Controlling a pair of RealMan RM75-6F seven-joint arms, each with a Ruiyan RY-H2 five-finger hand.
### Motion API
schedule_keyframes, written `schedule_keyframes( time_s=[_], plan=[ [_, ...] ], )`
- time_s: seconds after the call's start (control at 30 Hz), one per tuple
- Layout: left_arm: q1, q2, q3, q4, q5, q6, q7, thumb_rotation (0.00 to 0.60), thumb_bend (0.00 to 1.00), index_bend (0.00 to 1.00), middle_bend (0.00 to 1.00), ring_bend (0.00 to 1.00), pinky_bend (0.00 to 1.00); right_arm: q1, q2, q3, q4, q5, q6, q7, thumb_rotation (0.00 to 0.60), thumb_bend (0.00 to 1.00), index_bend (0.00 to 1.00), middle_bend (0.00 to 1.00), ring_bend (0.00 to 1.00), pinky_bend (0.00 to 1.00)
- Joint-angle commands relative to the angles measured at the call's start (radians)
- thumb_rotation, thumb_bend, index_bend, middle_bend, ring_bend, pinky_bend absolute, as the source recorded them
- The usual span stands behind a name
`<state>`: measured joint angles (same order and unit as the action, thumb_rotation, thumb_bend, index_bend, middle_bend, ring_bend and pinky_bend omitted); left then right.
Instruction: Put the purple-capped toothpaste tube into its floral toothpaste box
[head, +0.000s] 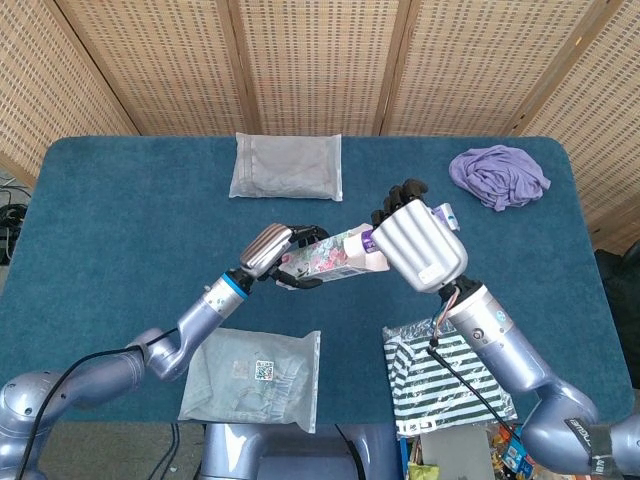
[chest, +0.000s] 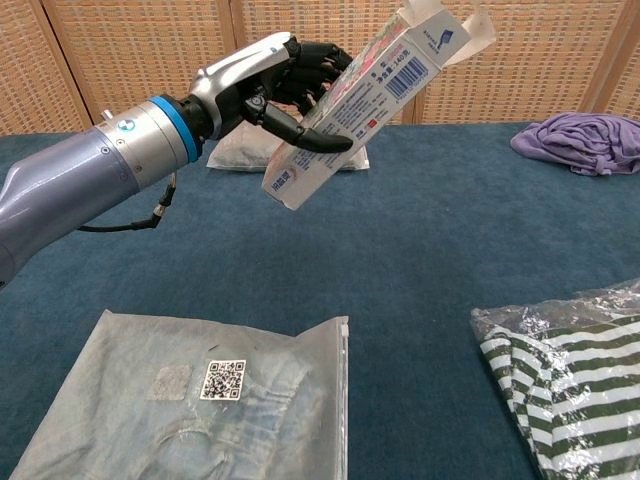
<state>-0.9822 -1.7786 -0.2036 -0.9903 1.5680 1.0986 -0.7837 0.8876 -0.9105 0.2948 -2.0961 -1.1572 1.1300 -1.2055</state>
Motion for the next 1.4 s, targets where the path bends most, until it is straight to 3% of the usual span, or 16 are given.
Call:
schedule_keyframes(
  time_s=[0.03, 0.67, 1.03, 1.07, 1.13, 1.17, 1.23, 1.3, 1.4],
  plan=[
    [-0.003, 0.013, 0.001, -0.020, -0.002, 0.002, 0.007, 0.600, 0.25, 0.54, 0.51, 0.48, 0.51, 0.008, 0.000, -0.006, 0.000, 0.007, 0.006, -0.015, 0.600, 0.57, 0.61, 0.62, 0.47, 0.46],
    [-0.011, 0.024, -0.001, -0.053, -0.034, -0.010, 0.030, 0.600, 0.25, 0.54, 0.51, 0.48, 0.51, -0.006, -0.011, -0.091, 0.037, -0.106, 0.029, -0.103, 0.600, 0.57, 0.61, 0.63, 0.48, 0.48],
    [-0.029, 0.005, -0.018, -0.057, -0.061, -0.037, 0.037, 0.600, 0.25, 0.54, 0.51, 0.48, 0.51, 0.008, -0.066, -0.104, 0.034, -0.148, 0.027, -0.173, 0.600, 0.58, 0.61, 0.61, 0.48, 0.48],
    [-0.031, 0.003, -0.020, -0.057, -0.063, -0.039, 0.036, 0.600, 0.25, 0.54, 0.51, 0.48, 0.51, 0.008, -0.071, -0.104, 0.035, -0.149, 0.030, -0.180, 0.600, 0.56, 0.58, 0.56, 0.48, 0.48],
    [-0.033, -0.001, -0.024, -0.056, -0.068, -0.042, 0.034, 0.600, 0.25, 0.54, 0.51, 0.48, 0.51, -0.001, -0.078, -0.104, 0.026, -0.147, 0.056, -0.213, 0.600, 0.38, 0.36, 0.36, 0.40, 0.44],
    [-0.034, -0.003, -0.025, -0.055, -0.070, -0.042, 0.032, 0.600, 0.25, 0.54, 0.51, 0.48, 0.51, -0.007, -0.081, -0.105, 0.016, -0.146, 0.071, -0.234, 0.600, 0.21, 0.18, 0.20, 0.28, 0.36],
    [-0.036, -0.006, -0.026, -0.050, -0.072, -0.044, 0.030, 0.600, 0.25, 0.54, 0.51, 0.48, 0.51, -0.017, -0.089, -0.106, -0.013, -0.150, 0.099, -0.271, 0.600, 0.02, 0.01, 0.03, 0.08, 0.14],
    [-0.037, -0.011, -0.028, -0.044, -0.073, -0.043, 0.026, 0.600, 0.25, 0.54, 0.51, 0.48, 0.51, -0.022, -0.093, -0.105, -0.029, -0.156, 0.114, -0.286, 0.600, 0.00, 0.00, 0.00, 0.00, 0.02],
    [-0.038, -0.018, -0.029, -0.033, -0.074, -0.038, 0.012, 0.600, 0.25, 0.54, 0.51, 0.48, 0.51, -0.030, -0.091, -0.098, -0.044, -0.171, 0.134, -0.298, 0.600, 0.00, 0.00, 0.00, 0.00, 0.00]
  ],
)
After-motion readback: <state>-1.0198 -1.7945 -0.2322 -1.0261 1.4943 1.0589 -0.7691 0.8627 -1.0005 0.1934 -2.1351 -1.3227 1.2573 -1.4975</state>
